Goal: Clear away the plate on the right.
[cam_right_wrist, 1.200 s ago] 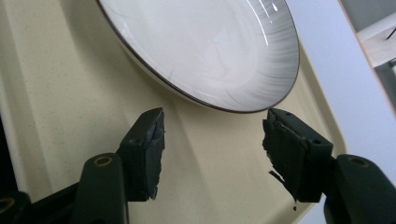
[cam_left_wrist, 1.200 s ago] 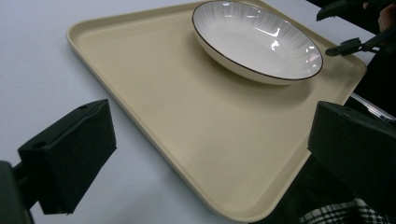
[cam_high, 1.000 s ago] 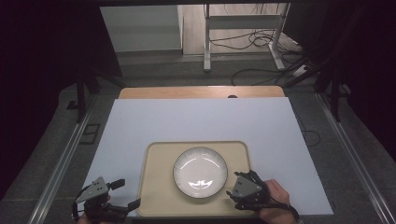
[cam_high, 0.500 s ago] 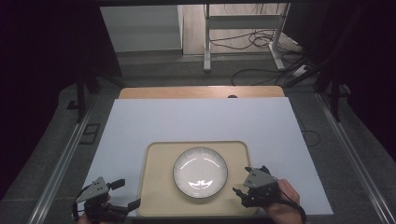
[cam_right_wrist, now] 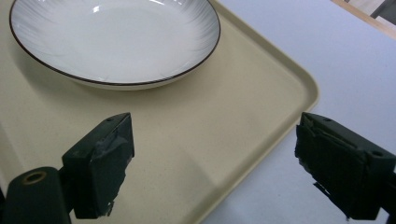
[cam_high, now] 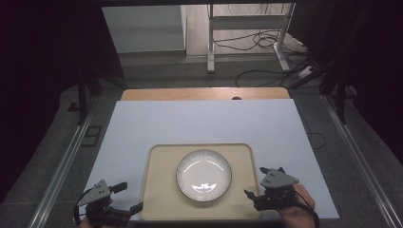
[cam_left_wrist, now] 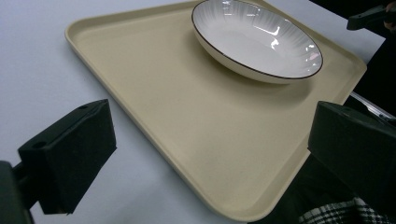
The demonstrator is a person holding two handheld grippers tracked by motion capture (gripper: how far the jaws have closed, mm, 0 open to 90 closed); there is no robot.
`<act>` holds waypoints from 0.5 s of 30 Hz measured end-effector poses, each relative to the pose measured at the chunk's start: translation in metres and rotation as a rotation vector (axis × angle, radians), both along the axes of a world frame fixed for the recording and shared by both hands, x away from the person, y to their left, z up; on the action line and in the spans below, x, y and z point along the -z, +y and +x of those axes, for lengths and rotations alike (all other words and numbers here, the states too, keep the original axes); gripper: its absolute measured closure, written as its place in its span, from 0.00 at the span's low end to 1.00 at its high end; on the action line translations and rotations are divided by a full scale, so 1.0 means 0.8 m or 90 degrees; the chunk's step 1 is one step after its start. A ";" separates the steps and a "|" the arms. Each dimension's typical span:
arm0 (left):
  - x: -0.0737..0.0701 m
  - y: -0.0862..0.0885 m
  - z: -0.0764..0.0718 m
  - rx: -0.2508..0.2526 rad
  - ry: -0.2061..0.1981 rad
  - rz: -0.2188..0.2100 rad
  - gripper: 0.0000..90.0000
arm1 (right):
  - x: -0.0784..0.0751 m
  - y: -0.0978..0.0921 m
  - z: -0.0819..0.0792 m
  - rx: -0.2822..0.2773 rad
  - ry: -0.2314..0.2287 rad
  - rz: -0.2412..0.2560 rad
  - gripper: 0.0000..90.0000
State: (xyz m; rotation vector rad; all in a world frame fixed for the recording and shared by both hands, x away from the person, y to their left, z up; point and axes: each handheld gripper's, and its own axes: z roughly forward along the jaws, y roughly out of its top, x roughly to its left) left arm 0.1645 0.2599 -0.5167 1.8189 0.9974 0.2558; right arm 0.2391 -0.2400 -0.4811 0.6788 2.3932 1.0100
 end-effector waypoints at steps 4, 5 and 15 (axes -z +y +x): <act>0.000 0.000 0.000 0.000 0.000 0.000 0.01 | -0.002 -0.015 -0.002 0.018 0.001 0.034 0.12; 0.000 0.000 0.000 -0.001 0.000 0.000 0.01 | -0.002 -0.018 -0.003 0.022 0.002 0.041 0.12; 0.000 0.000 0.000 -0.003 0.001 0.000 0.01 | 0.001 -0.051 -0.007 0.077 0.020 0.101 0.11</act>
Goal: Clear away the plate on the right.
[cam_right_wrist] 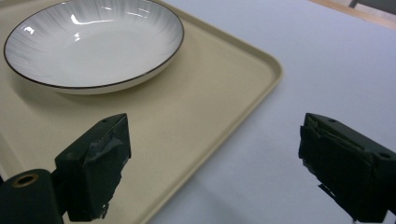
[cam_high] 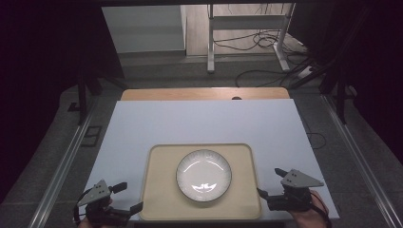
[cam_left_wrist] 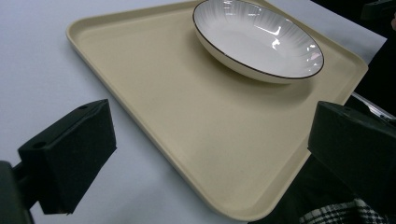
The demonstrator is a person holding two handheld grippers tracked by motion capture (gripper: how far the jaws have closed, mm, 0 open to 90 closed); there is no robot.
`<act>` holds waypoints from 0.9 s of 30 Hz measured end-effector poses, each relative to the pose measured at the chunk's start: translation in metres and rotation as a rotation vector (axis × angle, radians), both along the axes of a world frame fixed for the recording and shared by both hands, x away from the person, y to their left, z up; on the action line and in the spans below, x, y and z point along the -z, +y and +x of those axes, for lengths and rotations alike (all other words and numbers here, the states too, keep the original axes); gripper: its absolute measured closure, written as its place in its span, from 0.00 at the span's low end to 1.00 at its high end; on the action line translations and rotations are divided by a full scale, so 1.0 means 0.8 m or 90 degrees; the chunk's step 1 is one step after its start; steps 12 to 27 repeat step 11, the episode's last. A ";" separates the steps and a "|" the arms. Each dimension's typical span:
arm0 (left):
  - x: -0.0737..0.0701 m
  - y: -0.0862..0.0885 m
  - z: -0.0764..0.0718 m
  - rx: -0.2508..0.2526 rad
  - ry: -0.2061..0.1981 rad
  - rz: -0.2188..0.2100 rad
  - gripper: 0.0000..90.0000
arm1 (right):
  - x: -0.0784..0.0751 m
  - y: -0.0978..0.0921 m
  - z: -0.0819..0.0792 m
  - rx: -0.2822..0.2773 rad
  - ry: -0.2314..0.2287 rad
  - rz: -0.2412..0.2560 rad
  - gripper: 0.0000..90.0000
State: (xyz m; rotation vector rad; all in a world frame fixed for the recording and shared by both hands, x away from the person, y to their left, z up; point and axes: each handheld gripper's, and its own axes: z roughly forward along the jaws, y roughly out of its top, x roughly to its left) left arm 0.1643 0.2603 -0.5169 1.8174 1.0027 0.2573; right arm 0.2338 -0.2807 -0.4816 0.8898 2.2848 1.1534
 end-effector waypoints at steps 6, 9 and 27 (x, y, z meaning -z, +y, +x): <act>0.000 0.000 0.000 -0.002 0.001 0.000 0.01 | 0.006 -0.017 -0.002 0.031 0.020 0.011 0.11; 0.000 0.000 0.001 -0.007 0.003 -0.002 0.01 | 0.009 -0.022 -0.002 0.042 0.026 0.011 0.10; 0.000 0.000 0.002 -0.008 0.005 -0.001 0.00 | 0.009 -0.023 -0.002 0.044 0.032 0.014 0.10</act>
